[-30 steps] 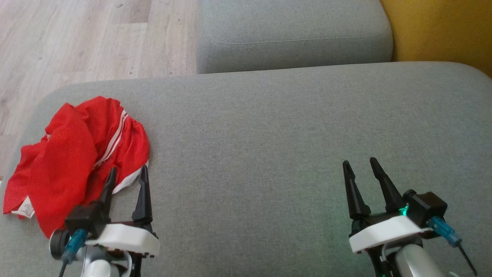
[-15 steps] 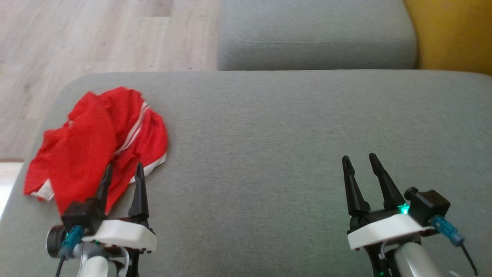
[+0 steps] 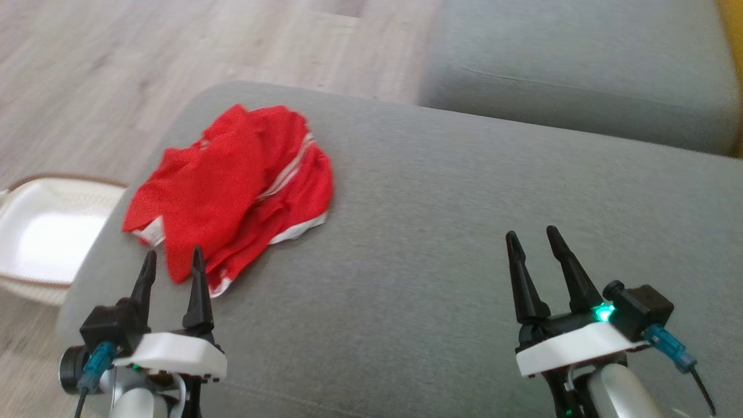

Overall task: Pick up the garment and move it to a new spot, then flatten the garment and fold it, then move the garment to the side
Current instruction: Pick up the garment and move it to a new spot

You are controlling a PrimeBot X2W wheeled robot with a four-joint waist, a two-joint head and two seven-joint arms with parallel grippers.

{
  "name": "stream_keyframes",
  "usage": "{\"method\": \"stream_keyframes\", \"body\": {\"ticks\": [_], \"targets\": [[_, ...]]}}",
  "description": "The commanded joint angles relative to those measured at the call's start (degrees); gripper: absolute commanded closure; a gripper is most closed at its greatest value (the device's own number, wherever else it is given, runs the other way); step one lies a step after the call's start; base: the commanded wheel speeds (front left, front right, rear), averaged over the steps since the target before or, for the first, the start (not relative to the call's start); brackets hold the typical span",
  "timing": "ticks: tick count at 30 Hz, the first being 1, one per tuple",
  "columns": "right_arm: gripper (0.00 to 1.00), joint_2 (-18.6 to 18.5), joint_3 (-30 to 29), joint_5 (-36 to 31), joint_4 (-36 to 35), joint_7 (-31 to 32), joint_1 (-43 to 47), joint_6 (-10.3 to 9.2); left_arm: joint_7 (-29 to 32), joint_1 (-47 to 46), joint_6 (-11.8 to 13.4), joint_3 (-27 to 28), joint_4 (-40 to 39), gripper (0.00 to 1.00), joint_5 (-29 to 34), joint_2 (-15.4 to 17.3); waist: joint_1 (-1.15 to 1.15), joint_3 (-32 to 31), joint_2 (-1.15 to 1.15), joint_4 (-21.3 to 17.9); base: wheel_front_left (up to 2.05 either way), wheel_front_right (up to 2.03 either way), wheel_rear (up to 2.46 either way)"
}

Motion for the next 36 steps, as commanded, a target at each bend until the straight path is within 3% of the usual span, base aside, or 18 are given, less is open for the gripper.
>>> {"method": "stream_keyframes", "body": {"ticks": [1,8,14,31,36], "targets": [[0.0,0.2,1.4,0.1,-2.3,-0.6,-1.5,0.44,-0.7,-2.8,0.0,2.1,-1.6,0.0,0.2,0.8,0.0,-0.1,0.0,2.8,0.0,0.0,0.0],[0.0,0.3,1.9,0.4,-3.0,-0.6,-1.4,0.44,-0.7,-2.5,-0.3,3.0,-1.4,0.0,0.6,0.8,0.0,0.1,0.0,7.4,0.0,0.0,0.0],[0.0,0.3,2.5,0.5,-2.7,-0.6,-1.6,0.44,-0.7,-2.6,-0.8,3.6,-1.1,0.0,0.7,0.8,0.0,0.1,0.0,8.8,0.0,0.0,0.0],[0.0,0.1,3.4,0.8,-2.3,-0.6,-1.8,0.44,-0.7,-3.4,-0.9,5.2,0.4,0.0,1.2,0.8,0.0,0.0,0.0,6.9,0.0,0.0,0.0],[0.0,-0.1,3.7,0.7,-2.6,-0.6,-2.3,0.44,-0.5,-6.4,-2.7,5.5,2.8,0.0,-1.5,1.3,0.0,0.6,0.0,5.1,0.0,0.0,0.0]]}}
